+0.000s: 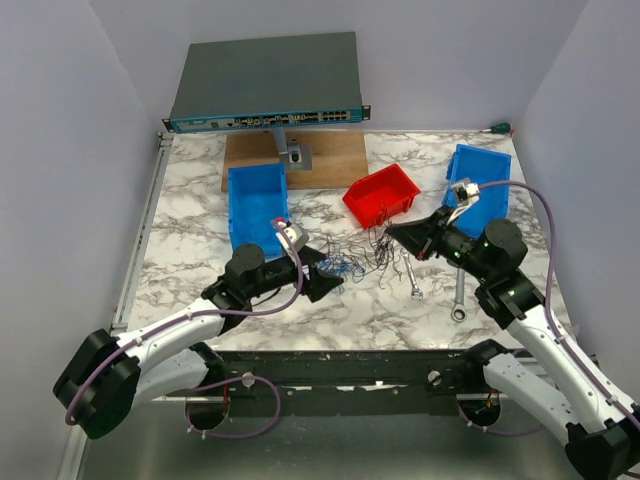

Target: Untangle the cables

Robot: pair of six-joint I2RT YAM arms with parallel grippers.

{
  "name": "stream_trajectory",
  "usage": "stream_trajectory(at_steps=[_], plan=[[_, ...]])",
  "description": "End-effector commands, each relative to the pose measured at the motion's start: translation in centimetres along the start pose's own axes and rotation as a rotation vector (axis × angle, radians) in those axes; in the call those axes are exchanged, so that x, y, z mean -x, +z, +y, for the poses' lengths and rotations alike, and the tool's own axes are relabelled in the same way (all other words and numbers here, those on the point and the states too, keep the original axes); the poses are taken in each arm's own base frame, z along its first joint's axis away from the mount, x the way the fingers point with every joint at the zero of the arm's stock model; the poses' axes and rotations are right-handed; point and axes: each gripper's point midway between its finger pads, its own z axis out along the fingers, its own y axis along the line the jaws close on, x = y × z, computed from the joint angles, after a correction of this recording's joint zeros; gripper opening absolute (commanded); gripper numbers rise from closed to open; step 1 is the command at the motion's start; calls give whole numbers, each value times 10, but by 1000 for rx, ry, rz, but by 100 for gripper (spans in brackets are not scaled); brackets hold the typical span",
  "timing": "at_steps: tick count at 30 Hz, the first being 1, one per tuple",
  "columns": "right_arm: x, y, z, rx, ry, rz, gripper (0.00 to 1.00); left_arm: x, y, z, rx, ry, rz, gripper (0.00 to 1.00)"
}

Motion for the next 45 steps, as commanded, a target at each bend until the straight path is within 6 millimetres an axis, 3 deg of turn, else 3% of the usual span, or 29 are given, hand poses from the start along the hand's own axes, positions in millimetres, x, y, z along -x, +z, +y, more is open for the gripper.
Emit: stream_trajectory(at_steps=[1, 8, 13, 25, 28, 31, 33, 36, 37, 38, 39, 41, 45], plan=[[-16, 2, 23, 175, 14, 42, 1, 15, 3, -34, -192, 12, -53, 85], [-43, 4, 22, 215, -30, 132, 1, 19, 5, -24, -155, -38, -77, 86], [-67, 8, 24, 239, -21, 183, 1, 24, 7, -31, -198, -93, -84, 85], [-108, 34, 23, 194, -36, 225, 1, 24, 9, -33, -215, -99, -93, 83], [-107, 39, 28, 208, -34, 214, 1, 21, 11, -36, -240, -101, -73, 68], [-102, 40, 27, 201, -31, 187, 1, 20, 12, -37, -251, -103, -58, 24], [-99, 39, 27, 194, -32, 167, 1, 19, 12, -34, -231, -96, -58, 1], [-102, 38, 24, 183, -33, 176, 1, 20, 7, -29, -192, -79, -79, 0], [-104, 38, 23, 179, -34, 183, 3, 22, 5, -27, -177, -73, -93, 0], [-107, 38, 21, 174, -37, 190, 17, 23, 4, -25, -161, -67, -104, 0], [-109, 37, 18, 167, -42, 196, 37, 23, 3, -24, -151, -60, -108, 0], [-112, 35, 13, 146, -44, 192, 62, 24, 1, -21, -135, -49, -117, 0], [-117, 28, 4, 118, -59, 177, 70, 23, -1, -20, -126, -34, -118, 0]])
